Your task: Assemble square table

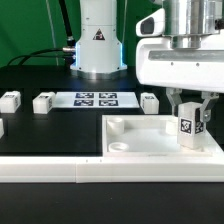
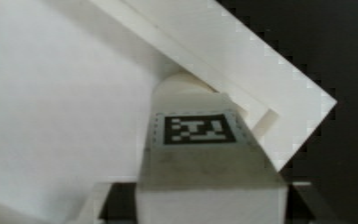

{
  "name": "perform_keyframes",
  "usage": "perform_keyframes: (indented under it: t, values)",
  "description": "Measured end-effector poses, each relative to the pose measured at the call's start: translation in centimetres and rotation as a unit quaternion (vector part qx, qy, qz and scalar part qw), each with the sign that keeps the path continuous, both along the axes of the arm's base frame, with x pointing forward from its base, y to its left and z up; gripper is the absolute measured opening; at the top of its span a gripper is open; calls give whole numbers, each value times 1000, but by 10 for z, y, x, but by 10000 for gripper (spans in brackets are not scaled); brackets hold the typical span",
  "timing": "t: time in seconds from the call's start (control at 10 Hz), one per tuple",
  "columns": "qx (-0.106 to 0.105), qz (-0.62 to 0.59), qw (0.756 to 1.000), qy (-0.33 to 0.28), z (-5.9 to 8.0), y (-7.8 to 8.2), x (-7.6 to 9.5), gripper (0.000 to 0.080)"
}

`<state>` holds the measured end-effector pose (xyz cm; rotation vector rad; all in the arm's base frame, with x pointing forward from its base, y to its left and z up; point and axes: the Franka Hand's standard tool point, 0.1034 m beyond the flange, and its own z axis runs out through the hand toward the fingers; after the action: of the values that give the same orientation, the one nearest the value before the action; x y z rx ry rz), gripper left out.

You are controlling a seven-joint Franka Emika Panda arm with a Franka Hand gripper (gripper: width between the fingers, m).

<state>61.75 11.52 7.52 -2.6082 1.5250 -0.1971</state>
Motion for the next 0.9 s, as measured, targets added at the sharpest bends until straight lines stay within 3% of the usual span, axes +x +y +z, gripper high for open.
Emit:
perform_keyframes:
  t: [0.2,0.5,0.7,0.9]
  values:
    - [20,-73,997,4,0,1,-1,291]
    - [27,-87,996,5,-1,1,-1,292]
    - [19,-38,999,1,1,1,1,620]
    - [3,56,998,-3,2,2,2,640]
